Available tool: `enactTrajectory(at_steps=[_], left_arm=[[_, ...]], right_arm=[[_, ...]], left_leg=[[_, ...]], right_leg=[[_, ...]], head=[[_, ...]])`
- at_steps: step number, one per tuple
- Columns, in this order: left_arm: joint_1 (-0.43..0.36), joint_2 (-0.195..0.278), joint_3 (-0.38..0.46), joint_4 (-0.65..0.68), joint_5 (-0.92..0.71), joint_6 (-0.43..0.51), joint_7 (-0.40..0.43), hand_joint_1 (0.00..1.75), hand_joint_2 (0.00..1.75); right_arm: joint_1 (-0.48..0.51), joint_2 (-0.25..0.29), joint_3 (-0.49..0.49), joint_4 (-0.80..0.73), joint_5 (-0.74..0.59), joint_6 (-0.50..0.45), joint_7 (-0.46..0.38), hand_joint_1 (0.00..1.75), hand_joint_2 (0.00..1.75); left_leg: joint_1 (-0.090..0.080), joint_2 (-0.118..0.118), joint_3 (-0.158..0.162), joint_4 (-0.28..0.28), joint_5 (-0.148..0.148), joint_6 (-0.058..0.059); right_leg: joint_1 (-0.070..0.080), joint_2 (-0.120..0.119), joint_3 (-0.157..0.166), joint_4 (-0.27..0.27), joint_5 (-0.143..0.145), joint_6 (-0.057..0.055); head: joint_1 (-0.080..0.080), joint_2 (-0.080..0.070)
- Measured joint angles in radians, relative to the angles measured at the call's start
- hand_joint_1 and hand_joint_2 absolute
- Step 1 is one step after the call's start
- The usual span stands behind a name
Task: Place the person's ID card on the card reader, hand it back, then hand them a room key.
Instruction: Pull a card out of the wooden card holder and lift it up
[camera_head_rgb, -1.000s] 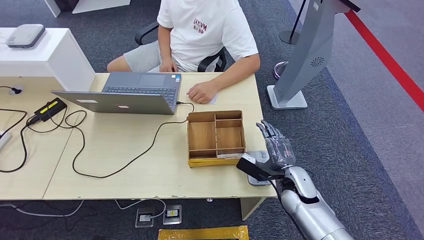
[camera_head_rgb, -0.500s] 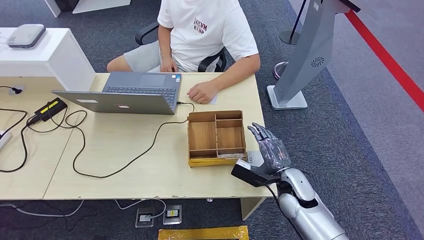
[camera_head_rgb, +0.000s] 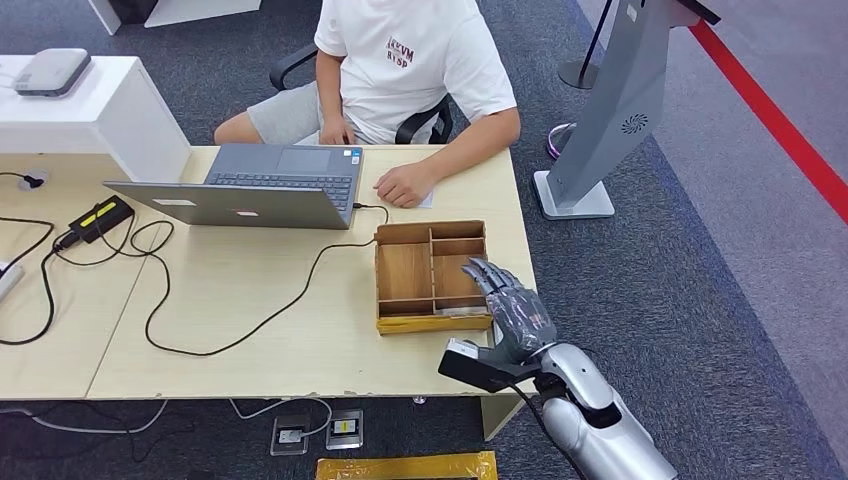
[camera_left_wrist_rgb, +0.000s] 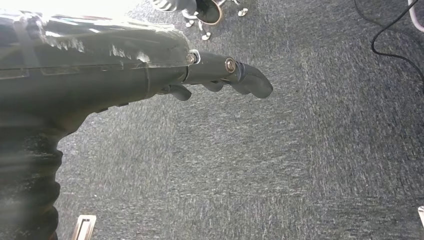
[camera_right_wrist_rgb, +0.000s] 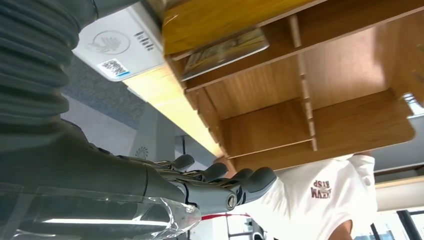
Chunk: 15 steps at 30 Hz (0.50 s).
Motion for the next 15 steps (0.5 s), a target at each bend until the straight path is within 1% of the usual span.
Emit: enactTrajectory(at_steps=[9, 15], left_arm=[[0.000, -0.002, 0.000, 0.000, 0.000, 0.001, 0.000, 0.00, 1.75], [0.000, -0.005, 0.000, 0.000, 0.000, 0.001, 0.000, 0.00, 1.75]], right_arm=[[-0.010, 0.041, 0.045, 0.008, 0.024, -0.023, -0.001, 0.00, 1.75], [-0.018, 0.055, 0.056, 0.026, 0.031, -0.035, -0.001, 0.00, 1.75]], left_leg=[[0.000, 0.000, 0.000, 0.000, 0.000, 0.000], [0.000, 0.000, 0.000, 0.000, 0.000, 0.000]], right_leg=[[0.000, 0.000, 0.000, 0.000, 0.000, 0.000], [0.000, 0.000, 0.000, 0.000, 0.000, 0.000]], head=[[0.000, 0.000], [0.000, 0.000]])
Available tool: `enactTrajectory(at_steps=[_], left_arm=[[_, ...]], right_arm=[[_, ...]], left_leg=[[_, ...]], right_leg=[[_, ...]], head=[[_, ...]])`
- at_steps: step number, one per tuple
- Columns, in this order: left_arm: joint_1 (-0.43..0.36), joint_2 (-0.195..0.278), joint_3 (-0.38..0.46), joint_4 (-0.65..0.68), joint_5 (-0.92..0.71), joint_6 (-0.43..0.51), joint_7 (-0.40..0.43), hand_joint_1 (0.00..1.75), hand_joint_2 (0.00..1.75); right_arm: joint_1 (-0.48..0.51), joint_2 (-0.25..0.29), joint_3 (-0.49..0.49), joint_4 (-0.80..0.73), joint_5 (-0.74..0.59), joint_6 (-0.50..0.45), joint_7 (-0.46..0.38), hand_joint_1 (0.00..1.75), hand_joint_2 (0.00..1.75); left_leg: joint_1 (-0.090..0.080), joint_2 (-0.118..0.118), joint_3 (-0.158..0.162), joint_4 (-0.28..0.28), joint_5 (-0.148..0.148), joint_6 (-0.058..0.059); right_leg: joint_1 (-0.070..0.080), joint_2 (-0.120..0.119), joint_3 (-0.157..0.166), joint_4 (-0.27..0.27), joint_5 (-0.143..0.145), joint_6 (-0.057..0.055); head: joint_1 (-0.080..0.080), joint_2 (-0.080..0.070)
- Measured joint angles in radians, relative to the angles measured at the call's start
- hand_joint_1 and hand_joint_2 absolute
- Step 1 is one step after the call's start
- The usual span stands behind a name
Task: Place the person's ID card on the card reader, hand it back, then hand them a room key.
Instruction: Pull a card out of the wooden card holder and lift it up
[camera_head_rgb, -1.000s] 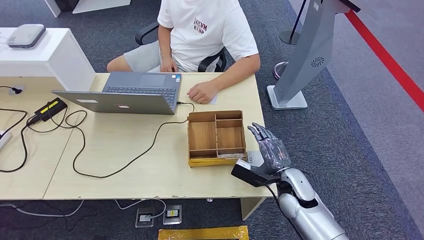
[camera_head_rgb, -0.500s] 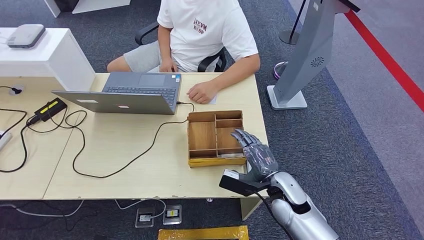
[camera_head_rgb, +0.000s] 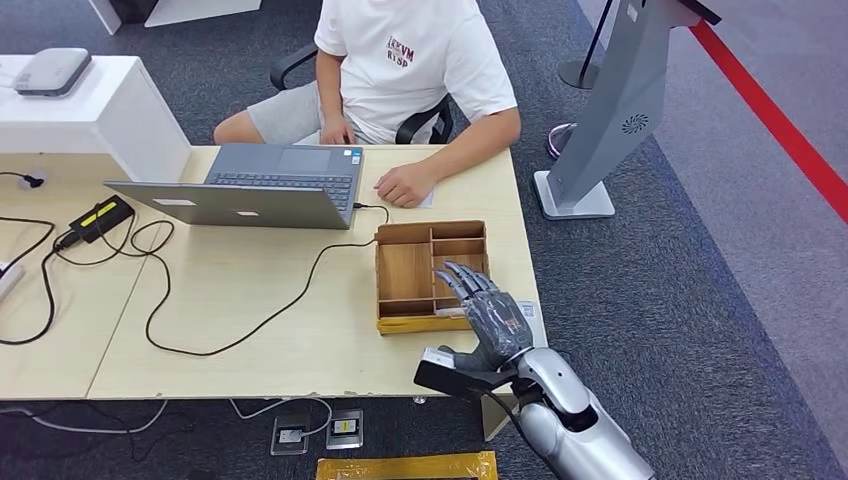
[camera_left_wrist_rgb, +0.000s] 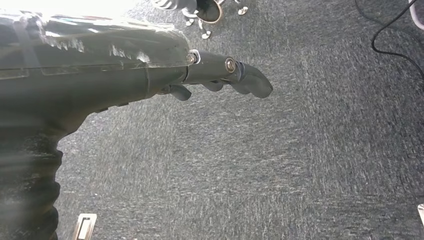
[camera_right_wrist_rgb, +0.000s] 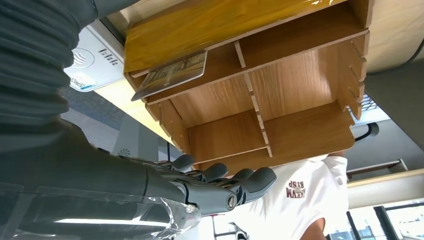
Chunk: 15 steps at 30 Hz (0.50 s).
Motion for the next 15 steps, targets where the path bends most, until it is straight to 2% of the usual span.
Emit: enactTrajectory(at_steps=[15], left_arm=[[0.000, -0.002, 0.000, 0.000, -0.008, 0.001, 0.000, 0.00, 1.75]], right_arm=[[-0.039, 0.007, 0.017, 0.110, 0.006, -0.075, 0.011, 0.00, 1.75]], left_leg=[[0.000, 0.000, 0.000, 0.000, 0.000, 0.000]], right_leg=[[0.000, 0.000, 0.000, 0.000, 0.000, 0.000]], head=[[0.000, 0.000]])
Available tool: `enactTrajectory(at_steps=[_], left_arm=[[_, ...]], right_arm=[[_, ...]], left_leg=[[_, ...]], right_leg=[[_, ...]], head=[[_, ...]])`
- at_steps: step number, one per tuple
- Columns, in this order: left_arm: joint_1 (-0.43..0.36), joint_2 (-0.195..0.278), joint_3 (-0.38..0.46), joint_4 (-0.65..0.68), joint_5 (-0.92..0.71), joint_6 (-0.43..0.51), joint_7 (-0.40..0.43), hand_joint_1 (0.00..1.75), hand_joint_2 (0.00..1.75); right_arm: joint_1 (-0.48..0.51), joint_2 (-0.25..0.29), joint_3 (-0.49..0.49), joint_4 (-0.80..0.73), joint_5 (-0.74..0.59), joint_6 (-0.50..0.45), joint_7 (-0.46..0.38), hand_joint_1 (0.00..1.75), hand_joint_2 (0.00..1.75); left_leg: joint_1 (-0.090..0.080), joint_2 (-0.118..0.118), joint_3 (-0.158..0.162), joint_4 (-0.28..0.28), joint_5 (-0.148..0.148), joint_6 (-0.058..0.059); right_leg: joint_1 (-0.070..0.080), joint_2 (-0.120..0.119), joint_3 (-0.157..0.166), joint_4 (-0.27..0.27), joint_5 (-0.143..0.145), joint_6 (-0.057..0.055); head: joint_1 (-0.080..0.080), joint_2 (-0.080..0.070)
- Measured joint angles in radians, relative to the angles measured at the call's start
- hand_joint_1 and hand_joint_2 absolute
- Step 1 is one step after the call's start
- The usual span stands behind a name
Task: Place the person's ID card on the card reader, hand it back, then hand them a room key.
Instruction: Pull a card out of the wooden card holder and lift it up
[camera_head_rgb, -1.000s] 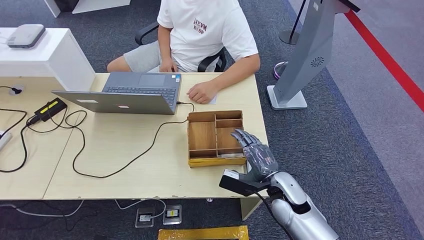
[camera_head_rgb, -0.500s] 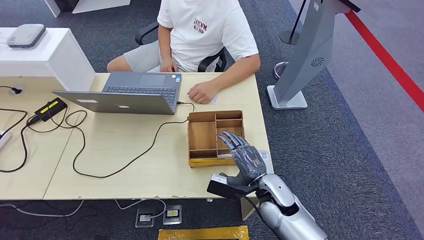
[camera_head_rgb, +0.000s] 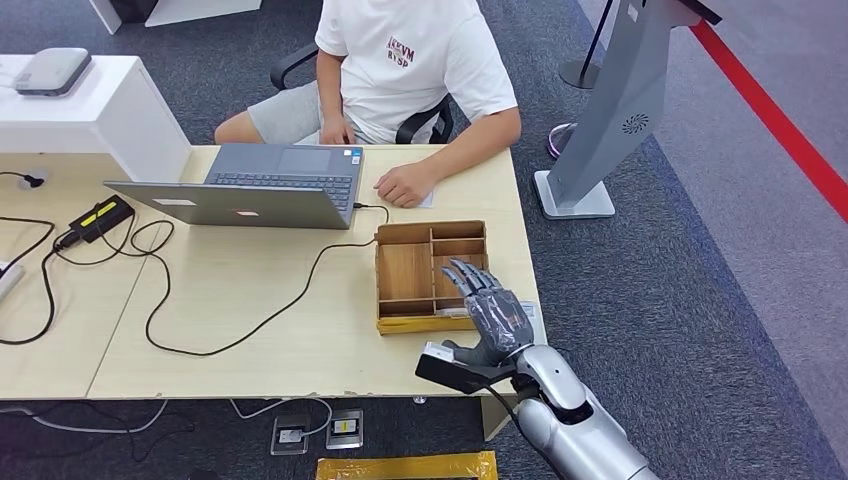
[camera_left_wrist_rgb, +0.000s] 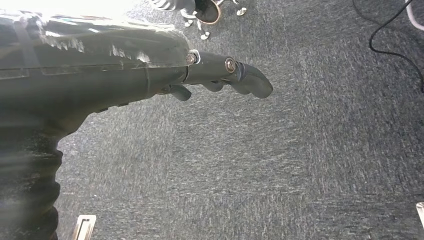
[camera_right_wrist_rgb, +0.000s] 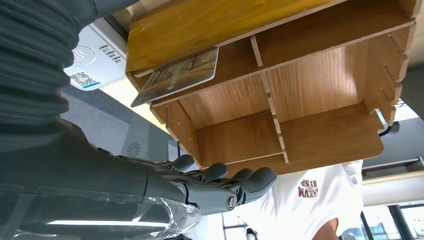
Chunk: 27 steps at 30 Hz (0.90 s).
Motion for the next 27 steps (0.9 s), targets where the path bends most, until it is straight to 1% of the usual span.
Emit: enactTrajectory(at_steps=[4, 9, 22, 27], left_arm=[[0.000, 0.000, 0.000, 0.000, 0.001, 0.000, 0.000, 0.00, 1.75], [0.000, 0.000, 0.000, 0.000, 0.002, 0.001, 0.000, 0.00, 1.75], [0.000, 0.000, 0.000, 0.000, 0.011, 0.011, 0.000, 0.00, 1.75], [0.000, 0.000, 0.000, 0.000, 0.011, 0.011, 0.000, 0.00, 1.75]], right_arm=[[-0.003, -0.004, -0.005, 0.012, -0.026, -0.018, 0.010, 0.00, 1.75], [-0.011, -0.024, -0.019, 0.019, -0.058, -0.035, 0.006, 0.00, 1.75], [-0.017, -0.057, -0.058, 0.026, -0.091, -0.033, 0.007, 0.00, 1.75], [-0.016, -0.062, -0.065, 0.026, -0.092, -0.033, 0.006, 0.00, 1.75]], left_leg=[[0.000, 0.000, 0.000, 0.000, 0.000, 0.000], [0.000, 0.000, 0.000, 0.000, 0.000, 0.000], [0.000, 0.000, 0.000, 0.000, 0.000, 0.000], [0.000, 0.000, 0.000, 0.000, 0.000, 0.000]], right_leg=[[0.000, 0.000, 0.000, 0.000, 0.000, 0.000], [0.000, 0.000, 0.000, 0.000, 0.000, 0.000], [0.000, 0.000, 0.000, 0.000, 0.000, 0.000], [0.000, 0.000, 0.000, 0.000, 0.000, 0.000]], head=[[0.000, 0.000], [0.000, 0.000], [0.000, 0.000], [0.000, 0.000]])
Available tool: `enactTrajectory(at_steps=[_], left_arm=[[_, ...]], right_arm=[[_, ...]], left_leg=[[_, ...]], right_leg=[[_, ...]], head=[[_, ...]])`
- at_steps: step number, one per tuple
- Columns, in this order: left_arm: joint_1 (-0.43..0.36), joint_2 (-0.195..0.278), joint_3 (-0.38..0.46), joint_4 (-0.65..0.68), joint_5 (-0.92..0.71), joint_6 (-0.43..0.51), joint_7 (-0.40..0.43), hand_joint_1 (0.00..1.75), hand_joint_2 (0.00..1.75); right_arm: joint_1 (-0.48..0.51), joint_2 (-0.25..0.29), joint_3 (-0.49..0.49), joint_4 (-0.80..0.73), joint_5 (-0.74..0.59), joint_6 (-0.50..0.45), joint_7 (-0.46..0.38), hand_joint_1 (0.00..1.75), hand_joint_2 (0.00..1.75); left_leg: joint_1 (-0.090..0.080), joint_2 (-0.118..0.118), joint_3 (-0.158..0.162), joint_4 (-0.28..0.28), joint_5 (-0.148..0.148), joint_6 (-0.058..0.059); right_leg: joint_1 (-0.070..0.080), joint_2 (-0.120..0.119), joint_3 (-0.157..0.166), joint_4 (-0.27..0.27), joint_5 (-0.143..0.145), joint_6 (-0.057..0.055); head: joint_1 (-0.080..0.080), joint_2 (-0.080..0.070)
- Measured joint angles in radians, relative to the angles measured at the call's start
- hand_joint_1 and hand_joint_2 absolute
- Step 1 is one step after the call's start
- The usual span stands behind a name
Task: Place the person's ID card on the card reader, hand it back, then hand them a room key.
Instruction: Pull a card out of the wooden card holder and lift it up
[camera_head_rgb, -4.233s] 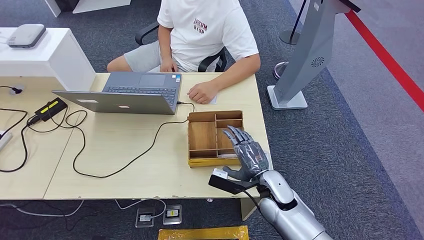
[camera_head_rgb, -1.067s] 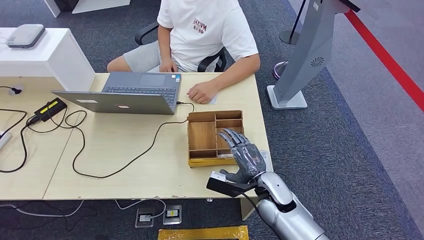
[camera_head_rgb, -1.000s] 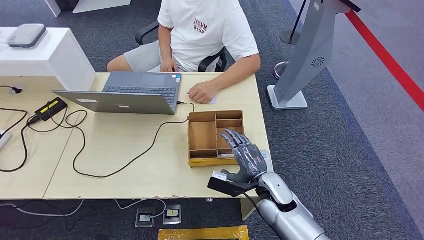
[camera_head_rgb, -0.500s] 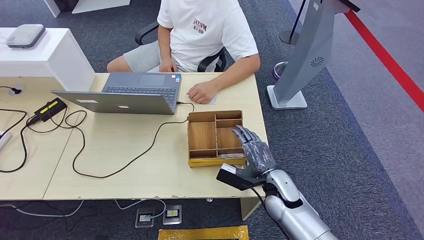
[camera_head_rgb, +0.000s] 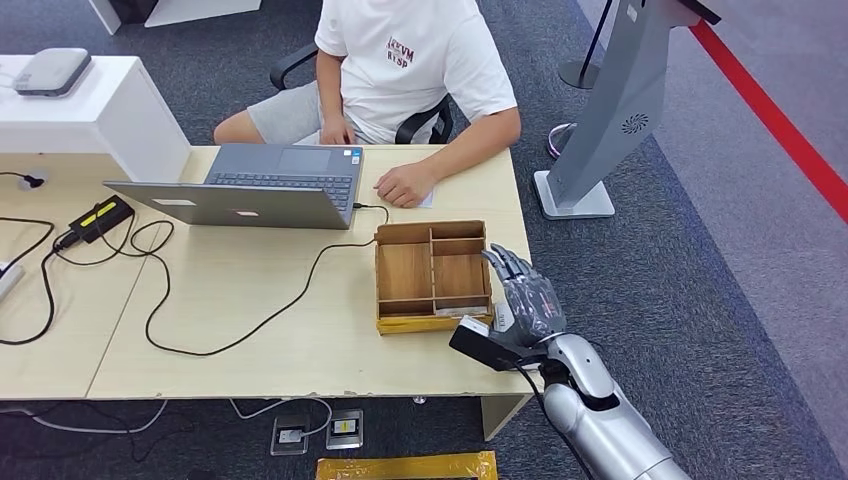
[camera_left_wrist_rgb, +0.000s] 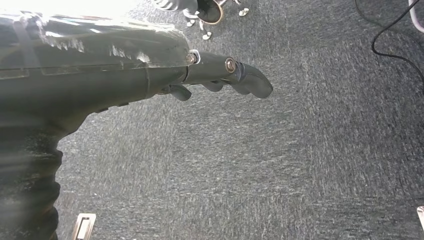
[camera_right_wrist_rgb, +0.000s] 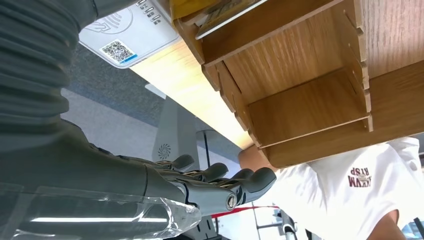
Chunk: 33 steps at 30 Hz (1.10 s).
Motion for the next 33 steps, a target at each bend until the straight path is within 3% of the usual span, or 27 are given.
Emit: enactTrajectory(at_steps=[19, 33], left_arm=[[0.000, 0.000, 0.000, 0.000, -0.014, -0.006, -0.010, 0.00, 1.75], [0.000, 0.000, 0.000, 0.000, -0.009, -0.005, -0.010, 0.00, 1.75]], right_arm=[[0.000, 0.016, 0.016, 0.000, 0.028, 0.100, -0.033, 0.00, 1.75], [-0.005, 0.028, 0.041, 0.010, 0.016, 0.105, -0.051, 0.00, 1.75]], left_leg=[[0.000, 0.000, 0.000, 0.000, 0.000, 0.000], [0.000, 0.000, -0.001, 0.000, 0.000, 0.000]], right_leg=[[0.000, 0.000, 0.000, 0.000, 0.000, 0.000], [0.000, 0.000, 0.000, 0.000, 0.000, 0.000]], head=[[0.000, 0.000], [0.000, 0.000]])
